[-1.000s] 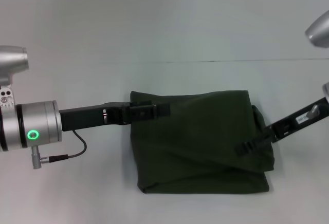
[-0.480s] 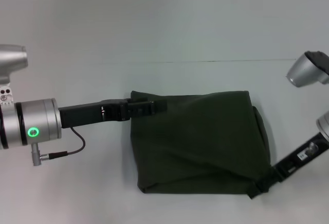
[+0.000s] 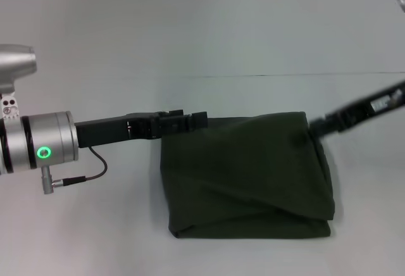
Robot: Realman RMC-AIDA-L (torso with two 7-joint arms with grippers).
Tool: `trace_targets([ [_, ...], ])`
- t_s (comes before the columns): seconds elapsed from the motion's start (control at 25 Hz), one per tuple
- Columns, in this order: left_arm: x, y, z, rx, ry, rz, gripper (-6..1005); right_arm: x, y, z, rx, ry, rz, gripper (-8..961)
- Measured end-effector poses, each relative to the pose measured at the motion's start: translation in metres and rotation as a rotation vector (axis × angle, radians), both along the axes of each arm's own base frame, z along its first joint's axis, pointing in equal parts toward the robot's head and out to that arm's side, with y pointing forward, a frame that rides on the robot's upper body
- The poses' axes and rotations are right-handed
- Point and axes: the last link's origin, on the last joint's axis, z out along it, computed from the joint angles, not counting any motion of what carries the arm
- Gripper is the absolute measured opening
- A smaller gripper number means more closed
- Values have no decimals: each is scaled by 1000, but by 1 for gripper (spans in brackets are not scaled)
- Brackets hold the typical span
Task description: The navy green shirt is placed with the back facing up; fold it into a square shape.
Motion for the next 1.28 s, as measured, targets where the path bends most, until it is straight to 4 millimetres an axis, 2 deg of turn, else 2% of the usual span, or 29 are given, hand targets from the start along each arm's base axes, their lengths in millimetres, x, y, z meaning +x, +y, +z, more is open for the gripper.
trace_targets([
  [0.16,1,1,1,5,-8,0,949,-5,22,-15,104,-52,20,938],
  [0.32,1,1,0,11,-12,9,948,6,34,-43,190,-126,6,938],
  [0.52,0,1,-1,11,-13,13,948,11,36,-63,229,-186,30,938],
  [0.8,2,2,-1,13,-18,12,949,24,26,-82,174,-242,24,938],
  [1.04,2,2,-1,16,-24,12,949,25,20,-79,117,-249,21,938],
  [1.28,4,3,1,19,-27,13,949,12,34,-47,245,-156,34,938],
])
